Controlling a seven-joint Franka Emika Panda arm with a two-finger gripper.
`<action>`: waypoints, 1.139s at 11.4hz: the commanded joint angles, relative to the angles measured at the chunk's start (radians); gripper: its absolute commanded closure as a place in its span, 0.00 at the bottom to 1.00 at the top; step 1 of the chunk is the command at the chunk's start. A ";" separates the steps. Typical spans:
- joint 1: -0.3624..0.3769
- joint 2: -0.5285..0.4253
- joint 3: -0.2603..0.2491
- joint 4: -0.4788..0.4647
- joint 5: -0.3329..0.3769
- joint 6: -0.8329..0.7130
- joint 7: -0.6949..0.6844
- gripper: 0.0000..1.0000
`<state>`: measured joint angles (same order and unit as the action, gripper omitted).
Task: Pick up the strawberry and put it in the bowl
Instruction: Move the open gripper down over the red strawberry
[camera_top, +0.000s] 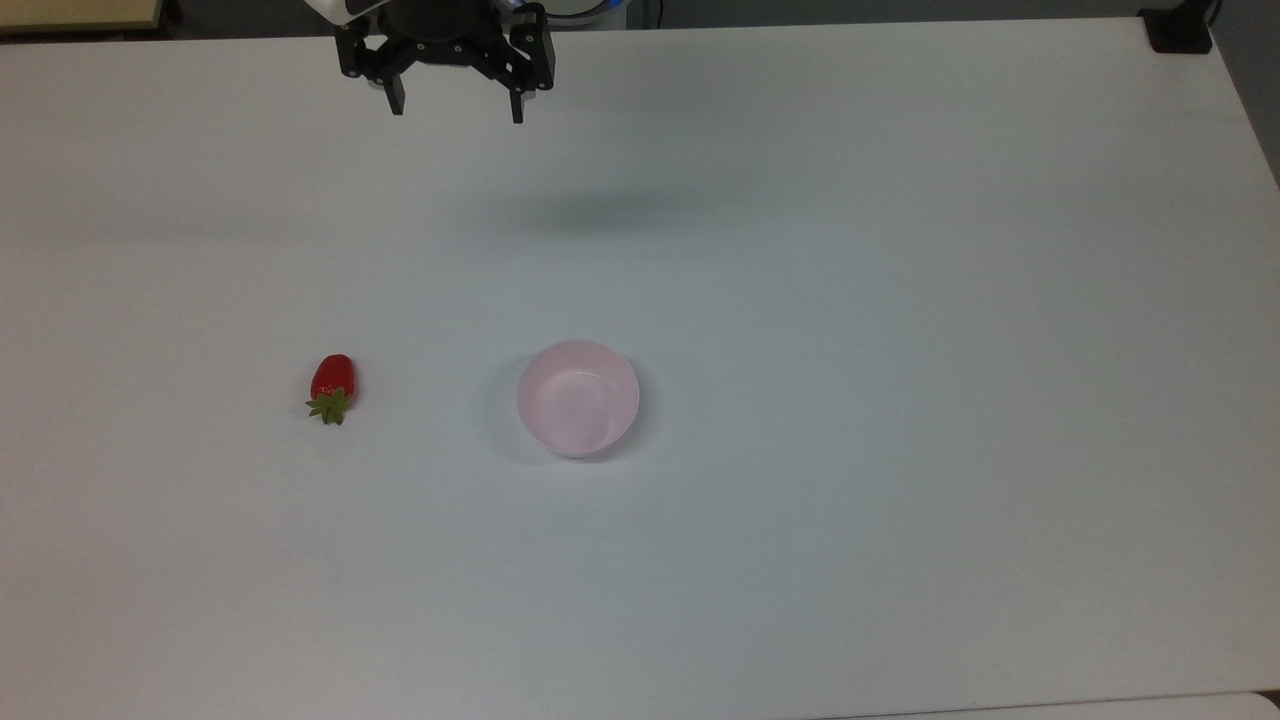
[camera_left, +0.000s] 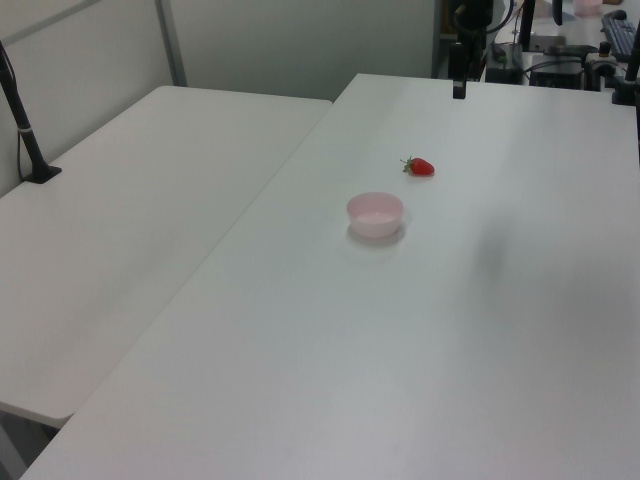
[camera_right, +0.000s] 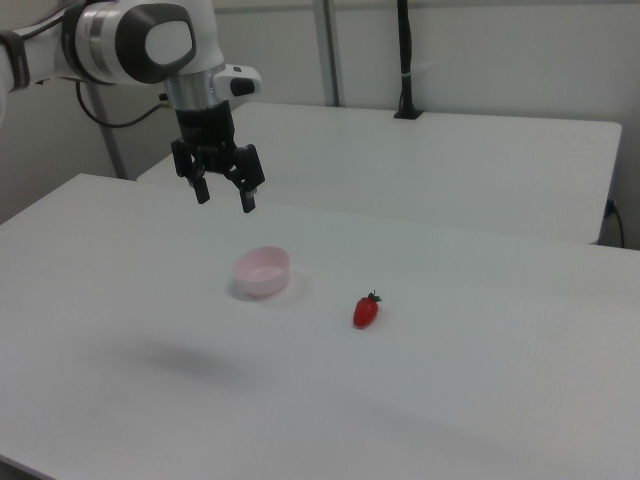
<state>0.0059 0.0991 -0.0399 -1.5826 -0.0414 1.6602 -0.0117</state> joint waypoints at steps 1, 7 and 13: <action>0.013 -0.015 -0.006 -0.020 -0.015 0.018 -0.005 0.00; 0.009 -0.012 -0.009 -0.017 -0.015 0.021 -0.014 0.00; 0.000 0.051 -0.017 -0.013 -0.020 0.110 -0.112 0.00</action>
<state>0.0051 0.1130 -0.0424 -1.5854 -0.0415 1.7039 -0.0743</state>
